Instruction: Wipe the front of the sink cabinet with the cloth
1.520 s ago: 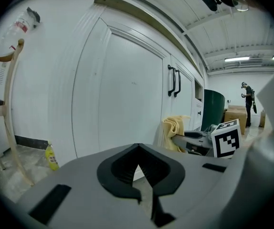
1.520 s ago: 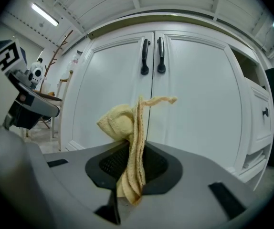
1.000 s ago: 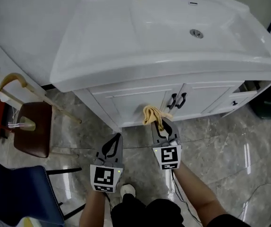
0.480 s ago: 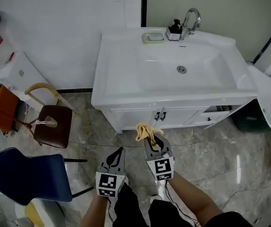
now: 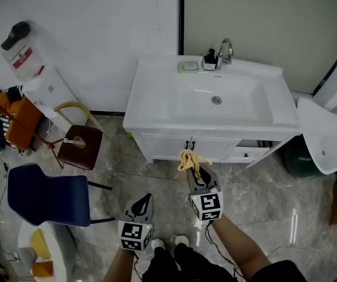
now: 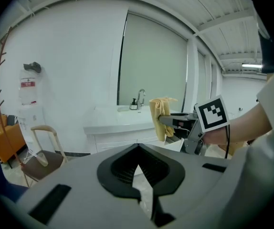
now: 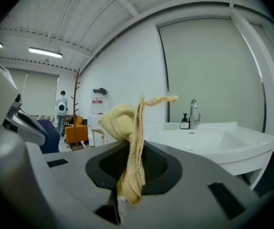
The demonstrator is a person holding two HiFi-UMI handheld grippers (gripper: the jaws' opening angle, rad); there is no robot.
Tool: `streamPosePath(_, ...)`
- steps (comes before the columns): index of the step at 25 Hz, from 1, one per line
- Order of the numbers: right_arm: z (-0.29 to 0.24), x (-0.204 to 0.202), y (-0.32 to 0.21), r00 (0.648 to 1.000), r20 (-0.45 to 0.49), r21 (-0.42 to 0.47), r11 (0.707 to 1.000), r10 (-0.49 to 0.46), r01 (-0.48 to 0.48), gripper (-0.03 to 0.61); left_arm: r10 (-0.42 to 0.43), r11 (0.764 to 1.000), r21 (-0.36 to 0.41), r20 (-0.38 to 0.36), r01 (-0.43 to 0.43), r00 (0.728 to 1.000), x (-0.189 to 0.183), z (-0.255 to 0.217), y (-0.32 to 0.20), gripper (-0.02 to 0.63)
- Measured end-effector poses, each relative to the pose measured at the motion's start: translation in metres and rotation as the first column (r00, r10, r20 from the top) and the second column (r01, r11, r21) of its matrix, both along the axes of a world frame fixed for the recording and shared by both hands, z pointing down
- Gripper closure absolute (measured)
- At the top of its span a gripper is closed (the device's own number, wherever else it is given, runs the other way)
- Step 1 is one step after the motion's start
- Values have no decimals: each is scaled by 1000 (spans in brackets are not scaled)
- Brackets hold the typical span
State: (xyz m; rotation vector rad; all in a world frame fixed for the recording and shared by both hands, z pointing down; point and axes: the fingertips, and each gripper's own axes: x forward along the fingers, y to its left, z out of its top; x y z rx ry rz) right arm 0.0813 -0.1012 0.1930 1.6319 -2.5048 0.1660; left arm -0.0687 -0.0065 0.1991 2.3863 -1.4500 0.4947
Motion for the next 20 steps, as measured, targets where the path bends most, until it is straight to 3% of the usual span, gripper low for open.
streamPosePath(5,-20,39,18,996,23,5,996,89,-89,500,-67,997,32,-54,69,996,8,-27,20,600)
streamPosePath(8,-24,53,38,993,30,-9,994,110,-110,500,-67,997,32,-71,70,995,17,-36,39,600)
streamPosePath(14,-22,63,91,991,42,-43,992,124,-122,501,-63,997,40,-62,66,996,17,-47,90,600)
streamPosePath(20,-38,63,165,996,27,-20,996,84,-84,502,-87,995,47,-71,91,994,10,-57,163,600)
